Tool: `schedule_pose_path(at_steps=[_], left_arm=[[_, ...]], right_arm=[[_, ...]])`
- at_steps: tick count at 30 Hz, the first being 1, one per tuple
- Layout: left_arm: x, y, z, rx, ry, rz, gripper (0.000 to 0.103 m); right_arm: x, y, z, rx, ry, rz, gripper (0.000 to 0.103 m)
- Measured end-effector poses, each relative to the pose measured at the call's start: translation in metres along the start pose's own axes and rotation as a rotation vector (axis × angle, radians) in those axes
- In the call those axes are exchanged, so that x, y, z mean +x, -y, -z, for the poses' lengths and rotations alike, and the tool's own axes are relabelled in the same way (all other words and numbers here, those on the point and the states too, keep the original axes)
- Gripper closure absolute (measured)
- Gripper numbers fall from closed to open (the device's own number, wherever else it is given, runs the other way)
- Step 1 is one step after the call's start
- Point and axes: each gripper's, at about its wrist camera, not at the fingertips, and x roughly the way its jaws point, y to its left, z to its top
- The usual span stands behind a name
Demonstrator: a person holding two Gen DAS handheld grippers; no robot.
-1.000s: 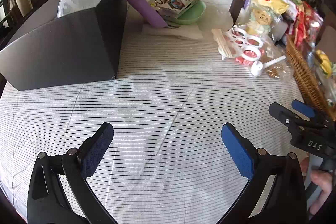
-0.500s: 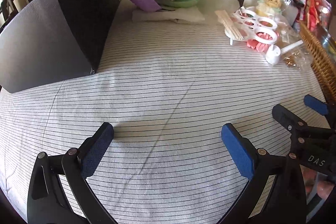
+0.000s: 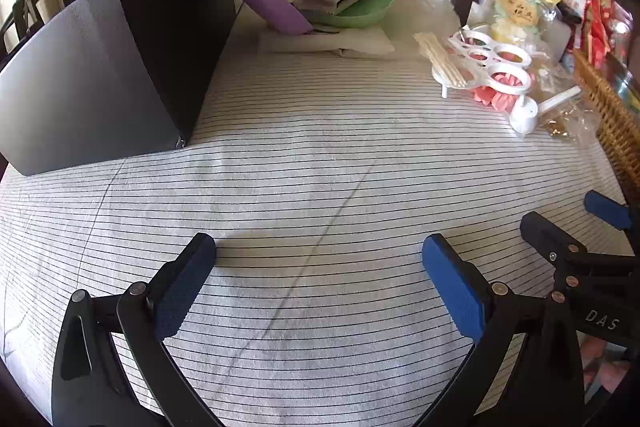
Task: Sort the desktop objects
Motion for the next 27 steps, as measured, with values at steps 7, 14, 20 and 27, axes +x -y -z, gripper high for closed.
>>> schedule_pose_path(at_steps=[7,14,20,27], left_arm=[[0.0017,0.0001,-0.0031,-0.002,-0.002,0.001,0.000],[0.0014,-0.0002,-0.0028,-0.002,-0.002,0.001,0.000],[0.0009,-0.0004,-0.0019,-0.002,-0.001,0.000,0.000],[0.0012,0.0000,-0.0023,-0.001,-0.001,0.000,0.000]], right_arm=[[0.0000,0.0003,-0.0001,0.000,0.000,0.000,0.000],[0.0001,0.0002,0.0001,0.000,0.000,0.000,0.000],[0.0000,0.0002,0.0002,0.000,0.000,0.000,0.000],[0.0000,0.0001,0.0003,0.000,0.000,0.000,0.000]])
